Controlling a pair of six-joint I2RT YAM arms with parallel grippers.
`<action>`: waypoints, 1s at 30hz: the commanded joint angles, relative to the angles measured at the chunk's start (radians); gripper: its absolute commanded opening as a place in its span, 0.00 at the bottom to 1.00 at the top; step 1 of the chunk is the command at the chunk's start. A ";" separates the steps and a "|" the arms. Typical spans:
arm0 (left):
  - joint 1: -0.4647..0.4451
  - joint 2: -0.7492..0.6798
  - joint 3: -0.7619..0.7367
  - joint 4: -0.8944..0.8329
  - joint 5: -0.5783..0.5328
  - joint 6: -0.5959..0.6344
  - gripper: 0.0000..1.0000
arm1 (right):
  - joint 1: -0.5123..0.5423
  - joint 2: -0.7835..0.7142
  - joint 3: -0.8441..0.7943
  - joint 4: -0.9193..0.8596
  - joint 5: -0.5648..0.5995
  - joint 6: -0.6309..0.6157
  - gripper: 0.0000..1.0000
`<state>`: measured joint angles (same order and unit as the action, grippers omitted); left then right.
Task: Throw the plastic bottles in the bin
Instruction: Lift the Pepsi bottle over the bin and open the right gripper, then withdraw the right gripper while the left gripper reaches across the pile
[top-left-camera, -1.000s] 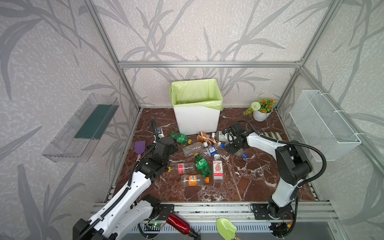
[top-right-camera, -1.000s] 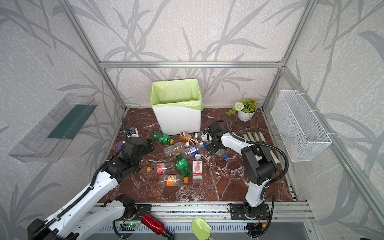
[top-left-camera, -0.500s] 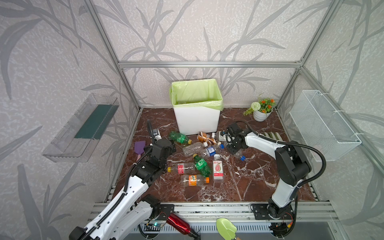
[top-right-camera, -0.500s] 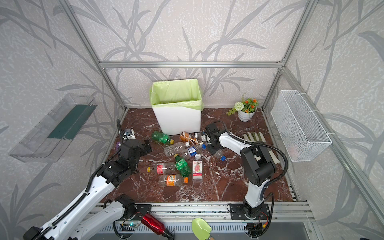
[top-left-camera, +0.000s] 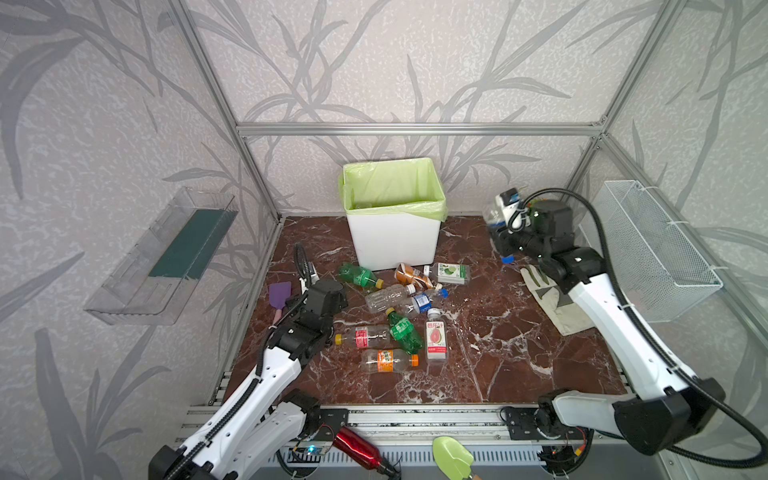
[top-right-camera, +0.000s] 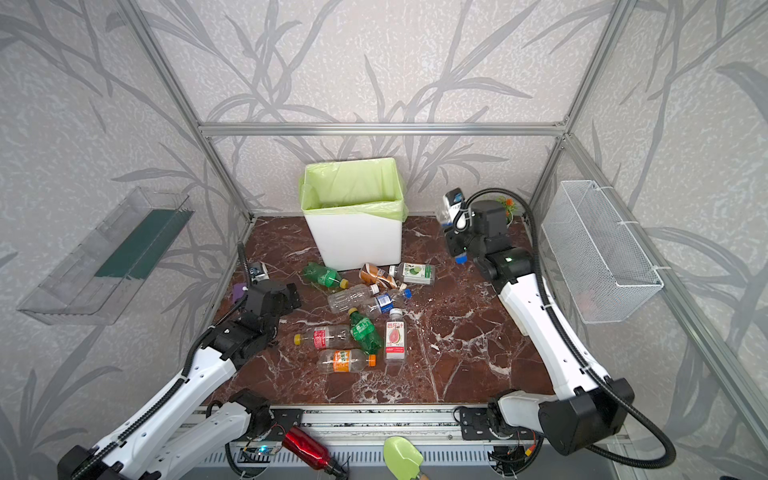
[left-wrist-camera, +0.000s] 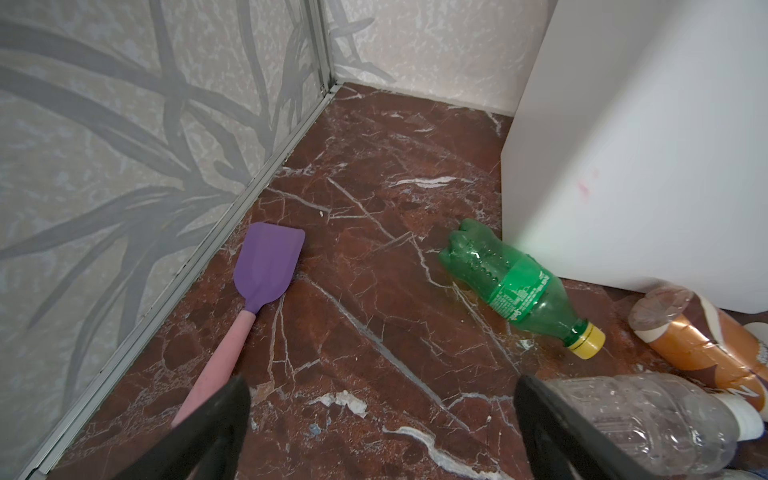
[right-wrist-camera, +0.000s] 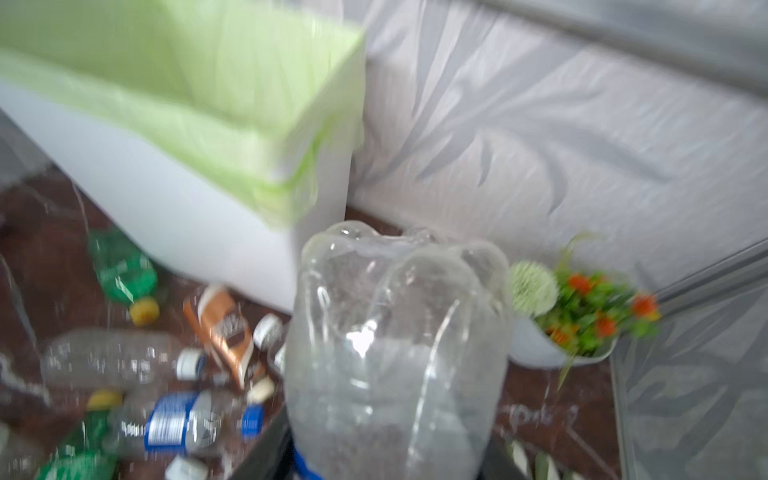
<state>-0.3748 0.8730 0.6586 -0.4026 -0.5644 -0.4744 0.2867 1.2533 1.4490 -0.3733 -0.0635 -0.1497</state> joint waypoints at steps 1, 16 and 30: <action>0.044 0.032 -0.029 0.038 0.058 -0.050 0.99 | -0.011 -0.057 0.144 0.275 -0.076 0.087 0.51; 0.127 0.107 -0.054 0.070 0.184 -0.110 0.99 | 0.185 0.720 0.747 0.227 -0.364 0.333 0.54; 0.158 0.071 -0.075 0.059 0.197 -0.128 0.99 | 0.167 0.754 1.278 0.042 -0.260 0.289 0.99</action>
<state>-0.2237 0.9470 0.5800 -0.3405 -0.3630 -0.5781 0.4561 2.2410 2.8567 -0.4736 -0.3191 0.1585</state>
